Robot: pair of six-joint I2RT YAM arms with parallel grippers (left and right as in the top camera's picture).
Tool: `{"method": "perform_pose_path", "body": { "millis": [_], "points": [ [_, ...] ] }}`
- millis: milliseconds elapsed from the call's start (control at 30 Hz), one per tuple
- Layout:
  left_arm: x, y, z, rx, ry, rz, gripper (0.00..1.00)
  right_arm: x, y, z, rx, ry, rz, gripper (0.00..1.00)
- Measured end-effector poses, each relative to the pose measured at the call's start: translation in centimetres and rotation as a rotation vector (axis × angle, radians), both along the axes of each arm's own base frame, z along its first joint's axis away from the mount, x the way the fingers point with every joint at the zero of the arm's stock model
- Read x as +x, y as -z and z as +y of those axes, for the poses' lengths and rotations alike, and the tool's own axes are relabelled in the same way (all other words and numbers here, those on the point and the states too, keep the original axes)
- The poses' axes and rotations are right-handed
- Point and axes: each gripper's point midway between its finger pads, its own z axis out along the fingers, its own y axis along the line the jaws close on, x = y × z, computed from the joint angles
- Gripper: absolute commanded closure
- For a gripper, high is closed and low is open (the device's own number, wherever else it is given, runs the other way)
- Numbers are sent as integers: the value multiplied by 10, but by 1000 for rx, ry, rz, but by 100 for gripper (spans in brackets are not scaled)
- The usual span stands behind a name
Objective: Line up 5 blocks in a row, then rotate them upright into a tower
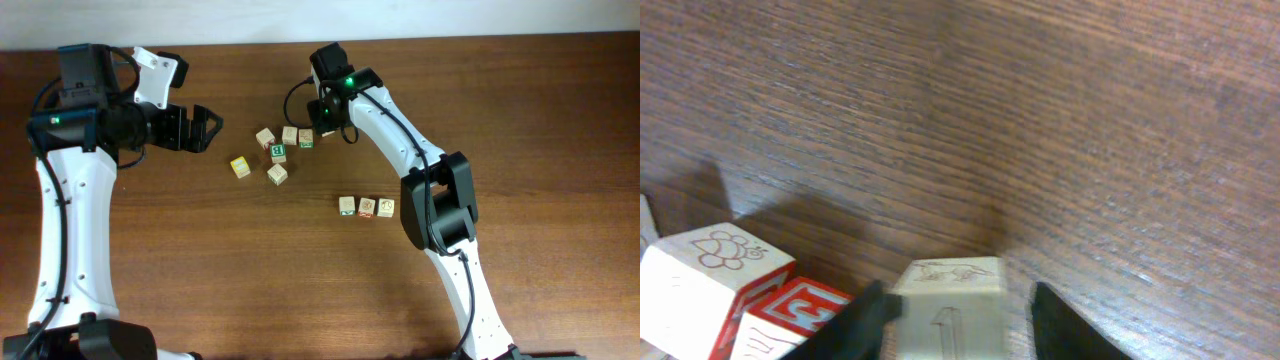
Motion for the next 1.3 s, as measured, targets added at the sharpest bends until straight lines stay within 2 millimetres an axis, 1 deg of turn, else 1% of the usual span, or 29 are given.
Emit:
{"method": "perform_pose_path", "body": {
  "millis": [100, 200, 233, 267, 300, 333, 367, 433, 467, 500, 533, 600, 633, 667, 733, 800, 833, 867, 933, 1033, 1067, 1167, 1267, 1300],
  "points": [
    [0, 0, 0, 0, 0, 0, 1, -3, 1, -1, 2, 18, 16, 68],
    [0, 0, 0, 0, 0, 0, 1, -12, 0, -5, -12, 35, 61, 68],
    [0, 0, 0, 0, 0, 0, 1, -13, -2, -6, -11, 43, 68, 68],
    [0, 0, 0, 0, 0, 0, 1, -19, -4, -8, -15, 55, 93, 68],
    [0, 0, 0, 0, 0, 0, 1, -23, -10, -8, -11, 63, 110, 69],
    [0, 0, 0, 0, 0, 0, 1, -28, -21, -8, 2, 71, 129, 74],
    [0, 0, 0, 0, 0, 0, 1, -33, -38, -6, 27, 77, 135, 76],
    [0, 0, 0, 0, 0, 0, 1, -56, -74, -2, 86, 71, 189, 75],
    [0, 0, 0, 0, 0, 0, 1, -68, -86, -3, 103, 80, 223, 75],
    [0, 0, 0, 0, 0, 0, 1, -80, -93, -6, 103, 92, 262, 74],
    [0, 0, 0, 0, 0, 0, 1, -96, -98, -8, 103, 112, 320, 74],
    [0, 0, 0, 0, 0, 0, 1, -110, -84, -6, 89, 135, 389, 75],
    [0, 0, 0, 0, 0, 0, 1, -119, -70, -2, 74, 142, 426, 74],
    [0, 0, 0, 0, 0, 0, 1, -129, -58, 4, 59, 140, 457, 74],
    [0, 0, 0, 0, 0, -1, 1, -153, -34, 22, 27, 120, 509, 74],
    [0, 0, 0, 0, 0, 0, 1, -167, -20, 33, 8, 106, 532, 74],
    [0, 0, 0, 0, 0, 0, 1, -176, -15, 35, -17, 109, 547, 74],
    [0, 0, 0, 0, 0, 0, 1, -181, -10, 33, -49, 126, 547, 74],
    [0, 0, 0, 0, 0, 0, 1, -180, -3, 21, -115, 185, 527, 74],
    [0, 0, 0, 0, 0, 0, 1, -176, 3, 7, -183, 238, 494, 73],
    [0, 0, 0, 0, 0, 0, 1, -174, 3, 3, -200, 250, 479, 70],
    [0, 0, 0, 0, 0, 0, 1, -173, 3, 0, -220, 269, 467, 61],
    [0, 0, 0, 0, 0, 0, 1, -176, 3, -4, -236, 273, 476, 56],
    [0, 0, 0, 0, 0, 0, 1, -176, 3, -4, -238, 271, 478, 56]
  ]
}}
